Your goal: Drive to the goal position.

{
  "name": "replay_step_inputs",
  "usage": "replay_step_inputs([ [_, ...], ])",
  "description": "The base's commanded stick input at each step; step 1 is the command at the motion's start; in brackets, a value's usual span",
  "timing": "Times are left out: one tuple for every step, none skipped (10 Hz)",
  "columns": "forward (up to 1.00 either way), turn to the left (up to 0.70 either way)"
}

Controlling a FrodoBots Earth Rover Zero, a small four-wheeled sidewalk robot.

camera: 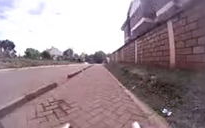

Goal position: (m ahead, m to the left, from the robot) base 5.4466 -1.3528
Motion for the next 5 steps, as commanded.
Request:
replay_step_inputs([
  [0.50,0.00],
  [0.50,0.00],
  [0.50,0.00],
  [0.50,0.00],
  [0.50,0.00],
])
